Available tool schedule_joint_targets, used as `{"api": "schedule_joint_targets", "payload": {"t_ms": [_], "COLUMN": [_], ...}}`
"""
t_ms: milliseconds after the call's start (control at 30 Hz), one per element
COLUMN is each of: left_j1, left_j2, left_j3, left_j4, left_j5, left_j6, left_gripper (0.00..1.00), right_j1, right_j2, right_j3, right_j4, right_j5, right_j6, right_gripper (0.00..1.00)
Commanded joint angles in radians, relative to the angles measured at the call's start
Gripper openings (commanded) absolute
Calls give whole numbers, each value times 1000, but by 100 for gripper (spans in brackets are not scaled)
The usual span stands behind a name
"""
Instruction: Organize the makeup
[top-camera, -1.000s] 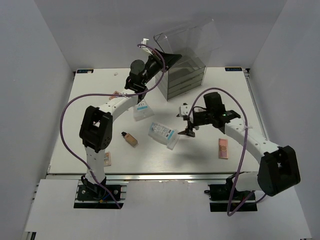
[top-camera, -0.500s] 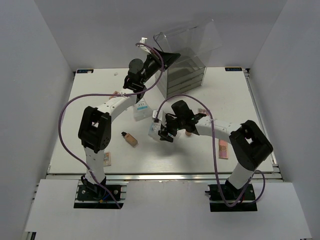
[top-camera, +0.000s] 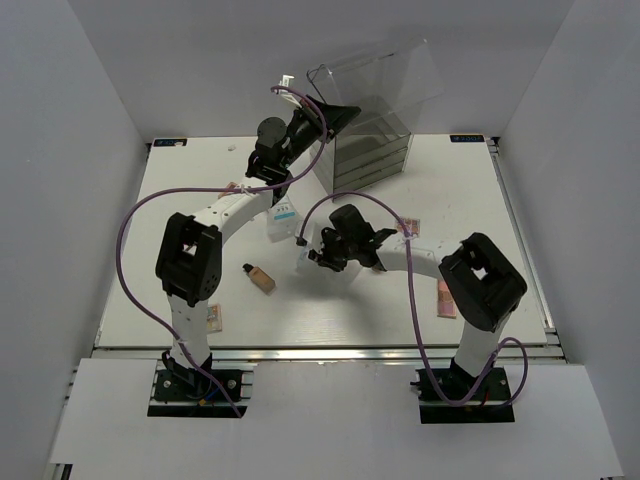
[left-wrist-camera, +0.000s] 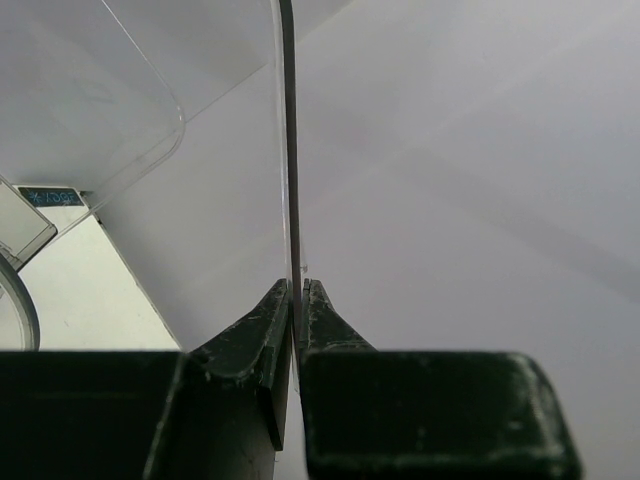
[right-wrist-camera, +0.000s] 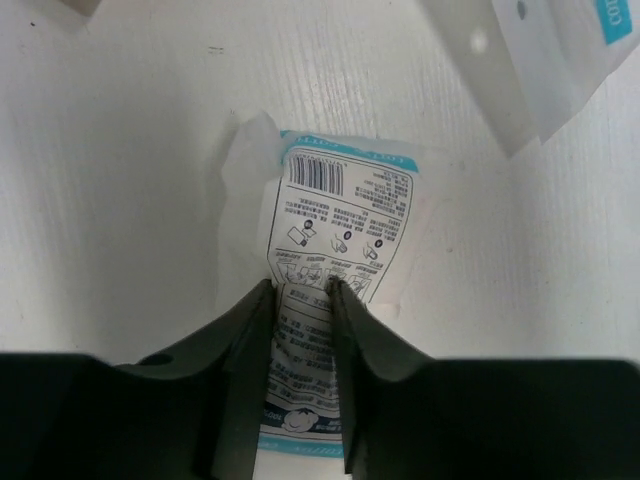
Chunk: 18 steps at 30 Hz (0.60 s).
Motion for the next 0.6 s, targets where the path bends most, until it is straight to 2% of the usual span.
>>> {"api": "schedule_joint_targets", "payload": {"t_ms": [0,33,133,200,400,567], "left_j1": [16,16,16,16,19,20], "left_j2": [-90,-88,-90,-93,-97,-100], "left_j3": [24,24,24,26,47,62], "left_j4": [35,35,36,33,9,-2], "left_j5": [-11,-10,-11,-11,-5,-1], "left_j6": [-14,-14,-12,-9,20,25], "left_gripper": [9,9,8,8,7,7], "right_j1": [7,6,4,1,-5,-24], "right_j2": [7,4,-33,-84,-243,-346], "right_j3": [-7,-4,8,3,-33,-53], "right_j4": [15,15,17,32,123,185], "right_j5": [27,6,-60,-109,-304,-315], "right_j6": [-1,11,38,52,92,89], "right_gripper": [33,23,6,0,0,0]}}
